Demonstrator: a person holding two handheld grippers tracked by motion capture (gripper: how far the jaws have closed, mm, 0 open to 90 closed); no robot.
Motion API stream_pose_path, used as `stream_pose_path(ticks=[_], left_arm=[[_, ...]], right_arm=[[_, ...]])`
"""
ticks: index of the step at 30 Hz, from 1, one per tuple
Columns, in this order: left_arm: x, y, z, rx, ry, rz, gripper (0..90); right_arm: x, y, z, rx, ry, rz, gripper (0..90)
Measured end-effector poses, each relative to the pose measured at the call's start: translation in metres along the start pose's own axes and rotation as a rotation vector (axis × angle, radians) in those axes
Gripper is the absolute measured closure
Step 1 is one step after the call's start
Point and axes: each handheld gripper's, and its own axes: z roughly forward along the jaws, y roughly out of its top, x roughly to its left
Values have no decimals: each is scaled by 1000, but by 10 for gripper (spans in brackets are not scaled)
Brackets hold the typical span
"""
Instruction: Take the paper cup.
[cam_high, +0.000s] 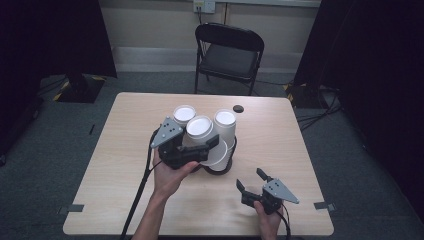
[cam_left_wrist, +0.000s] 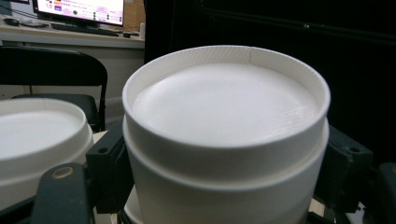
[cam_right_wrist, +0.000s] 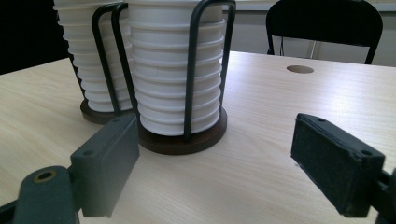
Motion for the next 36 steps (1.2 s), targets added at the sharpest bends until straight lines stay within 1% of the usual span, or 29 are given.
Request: stream_pose_path(ticks=[1, 2, 3, 4, 5, 6, 8, 9, 11, 12, 14, 15, 17, 18, 21, 23, 24, 26, 28, 29, 30, 31, 32, 33, 36], left_arm=[[0, -3, 0, 5, -7, -7, 209], [-1, -5, 0, 15, -6, -4, 209], [-1, -8, 0, 21, 0, -3, 209], [-1, -11, 0, 19, 1, -6, 209], [-1, -14, 0, 12, -4, -28, 210], [-1, -18, 0, 13, -9, -36, 210], [0, -25, 0, 21, -21, -54, 210], [0, -29, 0, 27, -20, -59, 210], [1, -35, -2, 36, -26, -74, 210], [2, -38, -3, 39, -32, -84, 210], [3, -42, -5, 39, -36, -104, 210], [4, -45, -6, 45, -47, -115, 210], [4, -49, -7, 47, -39, -120, 210], [4, -52, -9, 54, -24, -116, 210], [7, -61, -14, 47, -30, -138, 209], [8, -66, -17, 49, -37, -151, 210], [9, -68, -19, 44, -41, -157, 209], [12, -73, -22, 40, -58, -185, 209], [15, -78, -25, 44, -72, -212, 210], [15, -80, -26, 46, -70, -220, 210], [16, -82, -27, 56, -71, -223, 210], [15, -84, -27, 58, -71, -235, 210], [16, -85, -28, 69, -75, -237, 210], [16, -87, -28, 72, -75, -245, 210], [18, -90, -29, 76, -89, -293, 210]], right_arm=[[1, 0, 1, 2, 0, -10, 152], [2, 0, 1, 5, 2, -17, 156], [3, 0, 2, 6, 5, -23, 181], [3, 1, 2, 8, 19, -24, 237], [5, 1, 3, 14, 35, -30, 273], [7, 1, 3, 20, 41, -31, 258], [10, 1, 5, 26, 75, -28, 261], [13, 1, 6, 26, 91, -24, 264], [20, 1, 6, 21, 116, -39, 279], [23, 1, 6, 15, 129, -43, 285], [28, 1, 7, 5, 165, -36, 299], [30, 1, 8, 3, 177, -30, 311], [37, 1, 10, -1, 218, -18, 308], [39, 1, 10, -6, 231, -19, 311], [50, 0, 12, -42, 288, -13, 327], [55, -1, 12, -60, 309, -24, 347], [57, -1, 12, -72, 317, -34, 349], [59, -1, 12, -94, 336, -31, 363], [61, -1, 12, -128, 327, -35, 367], [62, 0, 12, -147, 323, -40, 369], [63, 1, 12, -153, 324, -42, 373], [64, 1, 12, -156, 322, -49, 374], [64, 2, 13, -158, 319, -60, 379], [65, 2, 13, -158, 327, -71, 391], [66, 3, 14, -158, 325, -92, 416]])
